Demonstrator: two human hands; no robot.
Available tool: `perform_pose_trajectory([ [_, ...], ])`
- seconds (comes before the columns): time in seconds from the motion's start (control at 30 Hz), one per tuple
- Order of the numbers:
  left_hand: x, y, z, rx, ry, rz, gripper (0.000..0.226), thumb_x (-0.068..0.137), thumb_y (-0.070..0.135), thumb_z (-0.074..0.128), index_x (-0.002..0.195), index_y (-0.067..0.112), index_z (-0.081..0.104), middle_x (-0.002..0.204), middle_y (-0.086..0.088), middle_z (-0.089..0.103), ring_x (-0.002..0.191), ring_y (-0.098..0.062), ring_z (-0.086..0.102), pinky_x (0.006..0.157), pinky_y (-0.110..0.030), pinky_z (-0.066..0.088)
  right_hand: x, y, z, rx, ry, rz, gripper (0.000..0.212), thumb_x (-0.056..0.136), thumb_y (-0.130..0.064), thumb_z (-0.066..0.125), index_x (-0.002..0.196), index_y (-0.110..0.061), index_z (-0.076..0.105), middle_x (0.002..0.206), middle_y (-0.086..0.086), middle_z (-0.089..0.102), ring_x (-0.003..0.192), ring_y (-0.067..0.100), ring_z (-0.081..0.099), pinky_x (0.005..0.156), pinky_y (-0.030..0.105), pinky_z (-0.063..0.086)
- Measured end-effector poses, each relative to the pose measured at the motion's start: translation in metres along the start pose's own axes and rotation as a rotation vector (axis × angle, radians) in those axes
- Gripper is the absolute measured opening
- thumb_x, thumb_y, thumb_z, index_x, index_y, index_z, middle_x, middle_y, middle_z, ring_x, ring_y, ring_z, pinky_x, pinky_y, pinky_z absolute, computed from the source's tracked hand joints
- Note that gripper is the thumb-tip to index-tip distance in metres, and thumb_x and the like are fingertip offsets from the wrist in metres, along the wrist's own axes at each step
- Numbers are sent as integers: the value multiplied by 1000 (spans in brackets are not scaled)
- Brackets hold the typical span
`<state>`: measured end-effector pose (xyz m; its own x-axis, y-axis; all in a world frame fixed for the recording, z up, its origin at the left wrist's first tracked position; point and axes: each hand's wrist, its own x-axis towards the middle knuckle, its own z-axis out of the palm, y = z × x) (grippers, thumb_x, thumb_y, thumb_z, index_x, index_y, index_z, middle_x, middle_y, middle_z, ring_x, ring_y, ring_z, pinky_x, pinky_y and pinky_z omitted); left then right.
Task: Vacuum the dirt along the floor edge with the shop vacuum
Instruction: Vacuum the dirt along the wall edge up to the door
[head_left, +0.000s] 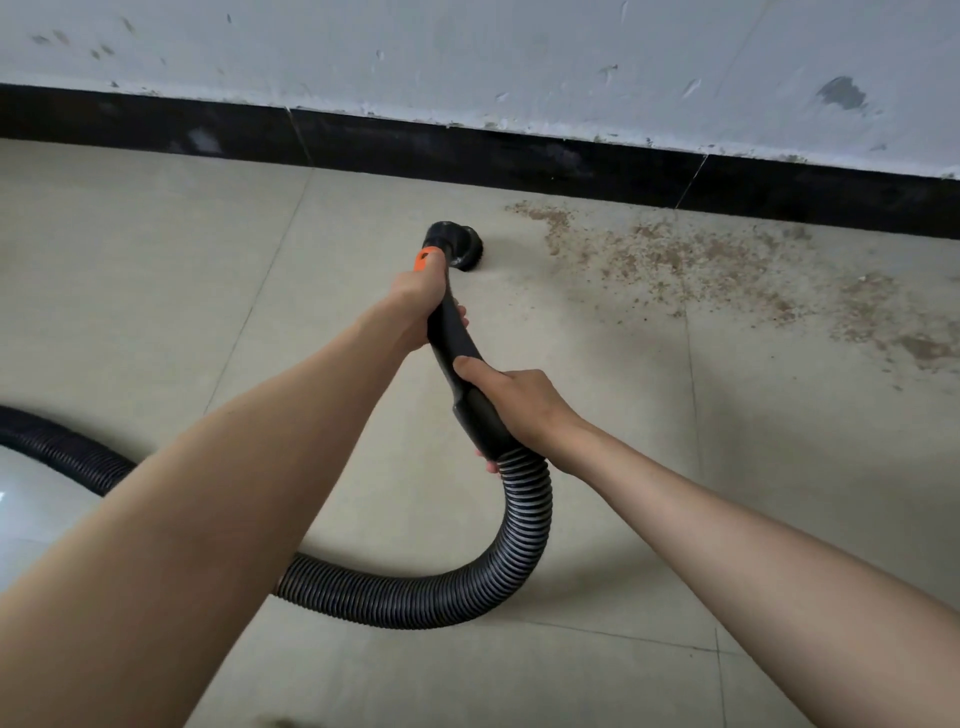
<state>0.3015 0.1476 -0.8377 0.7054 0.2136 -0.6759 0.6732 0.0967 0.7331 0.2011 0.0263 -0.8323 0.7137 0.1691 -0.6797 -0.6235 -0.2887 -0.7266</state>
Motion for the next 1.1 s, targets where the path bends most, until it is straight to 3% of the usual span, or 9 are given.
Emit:
perform_pose_trajectory([
  [0.13, -9, -4, -49, 26, 78, -8, 36, 97, 37, 40, 110, 4, 40, 67, -10, 48, 50, -22, 48, 45, -27, 43, -1, -3, 42, -43, -135, -11, 64, 69, -64, 63, 87, -3, 62, 77, 17, 63, 55, 31, 61, 57, 43, 58],
  [0.27, -24, -12, -89, -21, 167, -15, 35, 94, 42, 42, 94, 7, 43, 62, -8, 45, 44, -21, 45, 38, -19, 41, -11, -4, 71, -51, -276, 6, 56, 83, -59, 60, 89, -3, 60, 75, 15, 63, 52, 28, 61, 55, 34, 55],
  [0.37, -37, -24, -107, -103, 233, -7, 34, 93, 43, 44, 80, 11, 42, 59, -6, 43, 40, -20, 44, 41, -22, 41, -20, 7, 90, -112, -276, -61, 61, 74, -69, 59, 85, -9, 65, 77, 11, 66, 66, 28, 64, 79, 47, 56],
  [0.43, -46, -37, -116, -138, 259, 8, 34, 92, 45, 44, 80, 13, 44, 57, -7, 44, 38, -20, 45, 43, -24, 42, -29, 17, 98, -107, -245, -82, 67, 64, -73, 59, 83, -10, 66, 77, 9, 67, 71, 27, 64, 83, 48, 54],
  [0.57, -58, -72, -124, -196, 283, -32, 39, 93, 47, 44, 81, 9, 44, 58, -8, 45, 41, -21, 47, 44, -24, 43, -42, 38, 104, -160, -225, -98, 44, 84, -59, 59, 76, -16, 59, 75, 3, 62, 71, 20, 60, 74, 34, 48],
  [0.77, -66, -91, -118, -304, 288, -80, 34, 94, 42, 43, 81, 10, 43, 59, -6, 42, 42, -19, 45, 46, -26, 42, -52, 41, 94, -276, -192, -122, 48, 84, -59, 58, 74, -11, 60, 72, 7, 61, 64, 23, 59, 73, 45, 53],
  [0.9, -71, -98, -113, -341, 271, -134, 32, 92, 41, 45, 92, 9, 44, 61, -5, 43, 36, -18, 46, 48, -27, 43, -58, 44, 83, -295, -211, -99, 61, 69, -70, 57, 74, -9, 62, 70, 8, 63, 57, 23, 58, 68, 47, 52],
  [0.97, -74, -98, -111, -335, 234, -153, 33, 89, 39, 47, 99, 8, 44, 63, -6, 44, 35, -19, 48, 48, -27, 44, -63, 46, 79, -271, -217, -85, 54, 75, -65, 60, 69, -11, 60, 67, 8, 62, 55, 23, 58, 64, 45, 51],
  [1.1, -81, -88, -111, -279, 90, -191, 28, 87, 30, 46, 104, 7, 43, 78, -9, 46, 58, -26, 52, 51, -31, 48, -77, 45, 68, -111, -293, -28, 45, 91, -47, 57, 79, -4, 57, 65, 17, 58, 46, 27, 58, 44, 28, 49],
])
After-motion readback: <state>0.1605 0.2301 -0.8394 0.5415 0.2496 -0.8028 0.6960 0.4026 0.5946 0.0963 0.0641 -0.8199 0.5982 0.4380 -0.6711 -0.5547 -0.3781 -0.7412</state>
